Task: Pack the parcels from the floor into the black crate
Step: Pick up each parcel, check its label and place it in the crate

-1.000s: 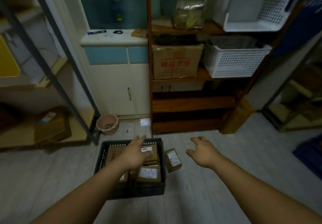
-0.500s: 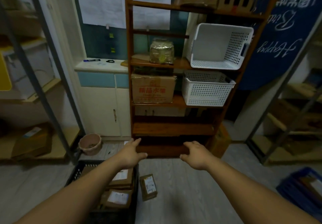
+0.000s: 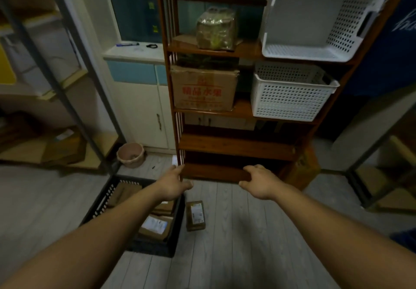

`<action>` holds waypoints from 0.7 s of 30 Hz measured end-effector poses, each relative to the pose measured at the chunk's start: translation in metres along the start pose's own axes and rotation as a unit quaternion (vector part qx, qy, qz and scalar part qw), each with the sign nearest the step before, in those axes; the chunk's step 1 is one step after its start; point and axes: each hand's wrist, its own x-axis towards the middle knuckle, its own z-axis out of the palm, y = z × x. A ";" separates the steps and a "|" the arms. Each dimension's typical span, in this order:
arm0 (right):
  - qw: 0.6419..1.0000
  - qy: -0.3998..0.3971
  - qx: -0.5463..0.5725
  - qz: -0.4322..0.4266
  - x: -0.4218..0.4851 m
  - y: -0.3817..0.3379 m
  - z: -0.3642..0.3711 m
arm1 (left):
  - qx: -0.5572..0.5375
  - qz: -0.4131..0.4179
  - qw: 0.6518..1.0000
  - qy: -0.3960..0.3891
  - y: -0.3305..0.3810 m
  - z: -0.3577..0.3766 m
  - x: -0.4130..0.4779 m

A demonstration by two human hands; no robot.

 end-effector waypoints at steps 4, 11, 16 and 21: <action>0.999 -0.026 -0.012 0.017 0.041 0.006 0.006 | -0.028 -0.028 0.999 -0.016 -0.013 0.001 0.057; 0.996 -0.078 -0.025 0.038 0.114 0.036 0.028 | -0.101 -0.094 0.990 -0.028 -0.048 0.034 0.129; 0.988 -0.149 -0.030 0.015 0.187 0.046 0.068 | -0.094 -0.144 0.985 -0.031 -0.092 0.069 0.175; 0.979 -0.195 -0.038 -0.031 0.294 0.071 0.149 | -0.115 -0.195 0.974 0.002 -0.156 0.136 0.255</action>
